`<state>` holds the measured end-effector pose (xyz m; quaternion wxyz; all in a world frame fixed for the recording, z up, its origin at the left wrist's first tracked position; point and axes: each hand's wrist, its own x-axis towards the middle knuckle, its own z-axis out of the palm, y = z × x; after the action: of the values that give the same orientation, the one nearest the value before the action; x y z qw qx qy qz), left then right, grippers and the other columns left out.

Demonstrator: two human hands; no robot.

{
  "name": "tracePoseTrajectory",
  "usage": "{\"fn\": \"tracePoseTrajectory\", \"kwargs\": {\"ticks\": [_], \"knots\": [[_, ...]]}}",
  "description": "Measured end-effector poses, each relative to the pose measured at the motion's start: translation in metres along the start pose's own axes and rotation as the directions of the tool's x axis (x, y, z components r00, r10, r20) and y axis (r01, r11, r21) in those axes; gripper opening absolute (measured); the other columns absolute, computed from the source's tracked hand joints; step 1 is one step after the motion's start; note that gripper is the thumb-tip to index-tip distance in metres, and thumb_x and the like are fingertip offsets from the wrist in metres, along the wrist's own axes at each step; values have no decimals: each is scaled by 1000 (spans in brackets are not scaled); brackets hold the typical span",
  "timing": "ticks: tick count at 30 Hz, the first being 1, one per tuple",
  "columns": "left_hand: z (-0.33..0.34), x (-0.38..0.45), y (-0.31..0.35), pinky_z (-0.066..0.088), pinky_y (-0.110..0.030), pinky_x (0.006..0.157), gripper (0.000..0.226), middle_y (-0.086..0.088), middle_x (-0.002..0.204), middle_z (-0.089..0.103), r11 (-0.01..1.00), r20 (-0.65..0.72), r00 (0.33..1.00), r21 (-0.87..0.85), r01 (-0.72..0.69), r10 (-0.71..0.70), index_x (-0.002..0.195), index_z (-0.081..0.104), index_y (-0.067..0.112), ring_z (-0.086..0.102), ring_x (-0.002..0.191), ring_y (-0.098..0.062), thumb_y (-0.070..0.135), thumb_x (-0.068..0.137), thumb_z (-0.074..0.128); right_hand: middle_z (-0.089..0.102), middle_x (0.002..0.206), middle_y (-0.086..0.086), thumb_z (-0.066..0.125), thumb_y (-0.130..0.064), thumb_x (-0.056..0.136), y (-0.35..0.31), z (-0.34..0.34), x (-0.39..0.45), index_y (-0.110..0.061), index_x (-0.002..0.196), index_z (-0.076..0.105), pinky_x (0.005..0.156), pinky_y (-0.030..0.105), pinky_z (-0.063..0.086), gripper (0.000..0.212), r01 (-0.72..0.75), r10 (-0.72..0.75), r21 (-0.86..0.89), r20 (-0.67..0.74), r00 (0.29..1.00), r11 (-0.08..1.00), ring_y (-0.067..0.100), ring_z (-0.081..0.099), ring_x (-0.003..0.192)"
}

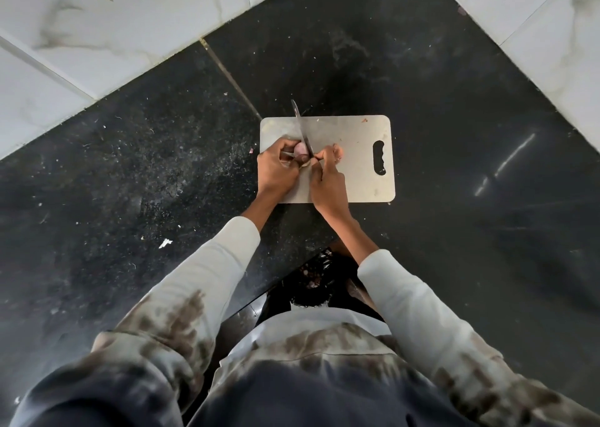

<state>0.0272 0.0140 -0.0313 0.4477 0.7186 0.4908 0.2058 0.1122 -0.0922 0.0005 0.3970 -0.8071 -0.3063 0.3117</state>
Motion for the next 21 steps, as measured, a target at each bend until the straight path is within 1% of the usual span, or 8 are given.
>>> {"fn": "tracePoseTrajectory", "kwargs": {"ticks": [3,7,10,12,13,15,17,21], "knots": [[1,0,0,54,-8,82,29,13,95,75,1000,-11,1000,18,0,0,113,76,16,68,85,13,6,87,83,65,76,4,40,-19,111,4,2,-4,-19,129,41,57,42,46,18,27,-27,-7,-25,999,1000,28,62,60],[3,-1,1,50,-2,76,29,14,93,73,1000,-29,1000,18,7,-7,113,77,13,66,81,17,3,87,81,52,61,-14,43,-20,112,19,3,-18,-17,156,35,44,24,33,45,62,-63,-23,-58,996,998,9,49,45],[3,-1,3,49,-1,76,29,12,95,73,1000,-44,999,23,8,-7,113,77,14,66,83,13,2,87,79,50,63,-19,44,-20,111,23,6,-17,-16,156,35,46,21,33,45,69,-69,-5,-64,996,998,4,46,45],[3,-2,4,51,-4,77,30,15,94,73,999,-32,999,35,-1,2,113,77,17,67,84,12,5,87,81,55,63,-11,44,-21,111,21,8,-10,-18,151,37,49,34,37,41,47,-47,3,-53,998,999,12,51,48],[4,-2,2,54,-8,79,30,16,94,73,999,-33,999,36,-9,10,114,77,18,68,85,11,7,87,82,58,64,-6,43,-23,111,20,9,-7,-20,151,36,50,36,38,41,37,-38,-10,-43,998,999,16,54,50],[4,-1,0,58,-15,83,28,16,95,74,999,-32,999,28,-25,25,114,77,18,68,87,10,11,88,83,59,64,-3,42,-27,111,22,10,-9,-26,154,31,50,35,38,45,40,-43,-64,-42,998,997,19,57,52],[3,-1,0,57,-14,84,26,14,98,74,999,-36,999,32,-28,29,117,77,16,67,88,10,13,91,81,64,69,3,42,-28,111,30,11,-17,-27,156,29,48,34,38,46,70,-80,-151,-66,995,986,25,60,55],[5,1,-3,53,-9,84,27,13,101,74,999,-49,999,32,-12,13,118,76,15,66,89,7,17,91,82,75,91,6,43,-22,111,44,10,-35,-20,132,41,52,36,47,22,111,-133,-227,-85,987,968,37,70,70]]}}
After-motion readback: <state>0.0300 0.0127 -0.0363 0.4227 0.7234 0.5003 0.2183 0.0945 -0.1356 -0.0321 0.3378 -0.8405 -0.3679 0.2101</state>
